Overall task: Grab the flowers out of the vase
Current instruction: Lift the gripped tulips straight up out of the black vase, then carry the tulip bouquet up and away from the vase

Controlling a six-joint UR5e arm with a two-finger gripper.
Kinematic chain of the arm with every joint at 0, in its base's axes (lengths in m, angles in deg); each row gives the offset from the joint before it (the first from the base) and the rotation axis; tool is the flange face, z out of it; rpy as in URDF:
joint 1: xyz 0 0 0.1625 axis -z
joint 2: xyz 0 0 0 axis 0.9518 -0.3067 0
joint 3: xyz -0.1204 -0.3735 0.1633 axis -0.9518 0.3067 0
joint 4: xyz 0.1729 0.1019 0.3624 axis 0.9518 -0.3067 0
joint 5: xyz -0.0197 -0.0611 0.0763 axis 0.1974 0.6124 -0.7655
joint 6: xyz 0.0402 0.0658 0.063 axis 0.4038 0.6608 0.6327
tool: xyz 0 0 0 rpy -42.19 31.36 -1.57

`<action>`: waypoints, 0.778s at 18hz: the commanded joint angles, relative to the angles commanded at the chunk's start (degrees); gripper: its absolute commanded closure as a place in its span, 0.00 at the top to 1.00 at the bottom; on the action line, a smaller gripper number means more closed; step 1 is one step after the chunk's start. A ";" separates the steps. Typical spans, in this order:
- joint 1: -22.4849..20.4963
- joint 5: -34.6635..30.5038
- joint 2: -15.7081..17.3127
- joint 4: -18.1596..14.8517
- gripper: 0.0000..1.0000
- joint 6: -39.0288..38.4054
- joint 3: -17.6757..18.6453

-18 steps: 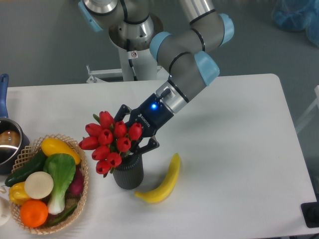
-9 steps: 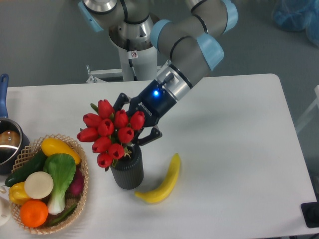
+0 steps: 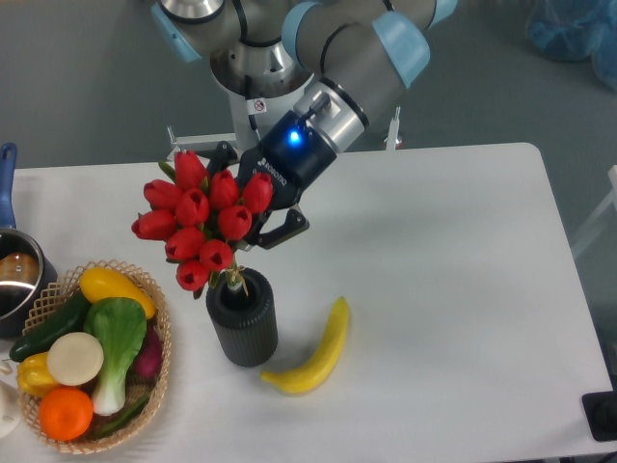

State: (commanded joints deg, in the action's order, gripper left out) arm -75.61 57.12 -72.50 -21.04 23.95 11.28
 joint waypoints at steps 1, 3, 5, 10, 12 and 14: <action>-0.44 0.09 -0.09 0.00 0.51 -0.97 -1.05; -1.05 0.09 -0.09 0.00 0.51 -2.46 -3.07; -1.58 0.09 -0.18 0.00 0.51 -3.34 -4.57; -5.09 0.00 -0.70 -0.09 0.51 -7.82 -10.02; -7.72 -1.22 -0.88 -0.09 0.51 -9.41 -10.64; -10.97 -3.85 -0.79 0.00 0.51 -9.06 -8.90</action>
State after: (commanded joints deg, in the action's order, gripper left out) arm -86.57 53.27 -73.29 -21.05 14.89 2.39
